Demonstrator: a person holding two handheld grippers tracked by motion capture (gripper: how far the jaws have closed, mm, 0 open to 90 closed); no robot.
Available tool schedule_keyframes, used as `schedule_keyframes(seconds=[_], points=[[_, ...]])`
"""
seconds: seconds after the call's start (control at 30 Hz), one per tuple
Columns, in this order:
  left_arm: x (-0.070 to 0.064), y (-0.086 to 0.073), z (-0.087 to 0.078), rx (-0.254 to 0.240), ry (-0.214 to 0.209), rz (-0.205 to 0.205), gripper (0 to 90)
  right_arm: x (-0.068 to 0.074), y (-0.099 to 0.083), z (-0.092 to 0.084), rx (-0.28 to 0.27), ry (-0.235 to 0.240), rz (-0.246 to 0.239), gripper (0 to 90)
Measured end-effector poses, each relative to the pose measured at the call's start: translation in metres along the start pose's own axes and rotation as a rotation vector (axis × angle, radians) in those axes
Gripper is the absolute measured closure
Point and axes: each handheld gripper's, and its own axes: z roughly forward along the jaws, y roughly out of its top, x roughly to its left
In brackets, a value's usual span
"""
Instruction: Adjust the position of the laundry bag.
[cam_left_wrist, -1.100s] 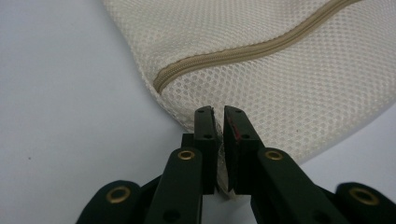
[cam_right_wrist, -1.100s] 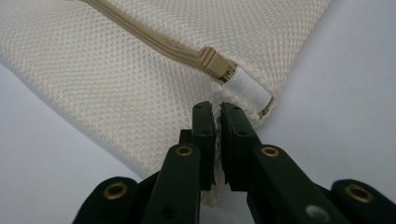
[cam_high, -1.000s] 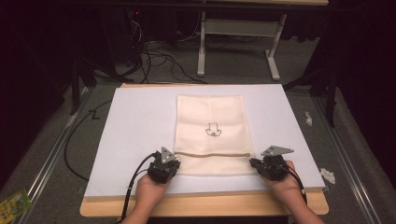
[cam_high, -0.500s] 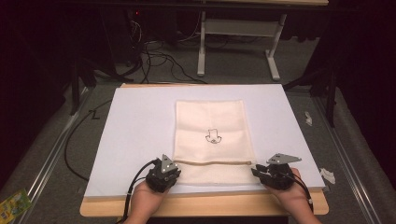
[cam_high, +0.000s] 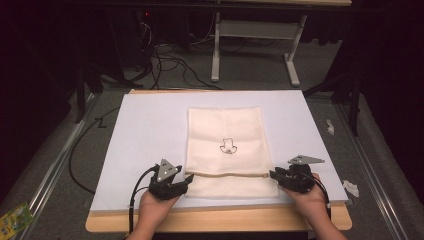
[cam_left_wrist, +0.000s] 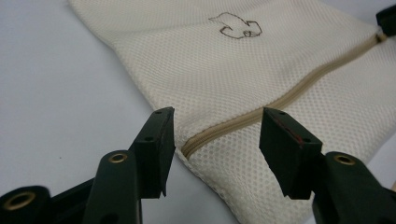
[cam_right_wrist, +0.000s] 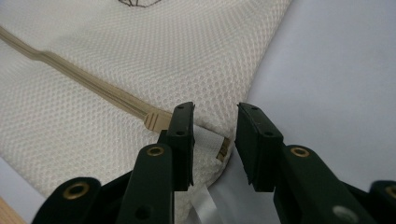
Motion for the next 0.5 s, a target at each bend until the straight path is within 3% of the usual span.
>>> schedule_keyframes(seconds=[0.07,0.13,0.5], points=[[0.007,-0.0017,0.0006,-0.009,-0.015,-0.054,45.2,0.0007,-0.0014,0.0033,0.029,-0.007,-0.015,63.6],[0.009,-0.0017,-0.0004,-0.014,-0.014,-0.062,44.9,0.0005,-0.0023,0.0033,0.031,-0.015,-0.018,60.9],[0.007,0.0044,0.0023,-0.03,-0.011,-0.047,44.3,0.0005,-0.005,0.004,0.02,-0.018,-0.038,61.2]])
